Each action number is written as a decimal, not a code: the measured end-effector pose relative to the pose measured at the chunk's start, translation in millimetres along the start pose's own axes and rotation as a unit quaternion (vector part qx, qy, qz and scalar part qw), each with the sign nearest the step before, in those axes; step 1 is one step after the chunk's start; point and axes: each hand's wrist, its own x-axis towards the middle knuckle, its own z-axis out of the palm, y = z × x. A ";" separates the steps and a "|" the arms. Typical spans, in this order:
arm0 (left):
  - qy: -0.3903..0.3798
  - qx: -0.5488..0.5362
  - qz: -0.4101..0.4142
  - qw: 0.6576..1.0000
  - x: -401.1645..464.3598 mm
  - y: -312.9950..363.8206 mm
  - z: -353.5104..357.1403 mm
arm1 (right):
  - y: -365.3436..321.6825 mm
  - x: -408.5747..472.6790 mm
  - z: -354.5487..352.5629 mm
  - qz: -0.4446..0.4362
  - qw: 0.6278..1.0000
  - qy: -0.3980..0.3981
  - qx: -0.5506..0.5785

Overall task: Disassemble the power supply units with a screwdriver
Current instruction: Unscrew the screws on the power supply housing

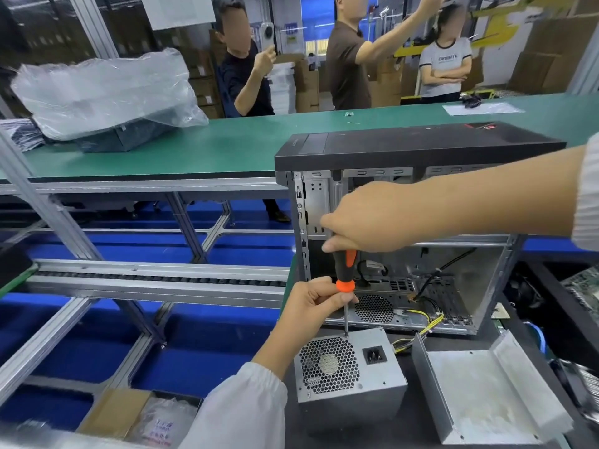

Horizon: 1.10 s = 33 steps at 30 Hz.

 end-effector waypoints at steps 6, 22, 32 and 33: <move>0.024 -0.037 -0.003 0.999 0.8 0.7 0.0 | 13.1 -8.5 -16.9 -0.065 0.972 -0.084 0.208; -0.049 -0.004 -0.008 0.999 1.3 6.8 -2.2 | 15.5 -18.8 -3.8 -0.043 0.968 -0.060 0.238; 0.016 -0.060 -0.048 0.997 5.8 4.8 3.0 | 14.9 -16.0 -0.8 -0.094 0.967 -0.048 0.232; 0.017 -0.066 -0.052 0.996 6.2 3.6 3.5 | 15.9 -16.7 -2.4 -0.103 0.958 -0.056 0.261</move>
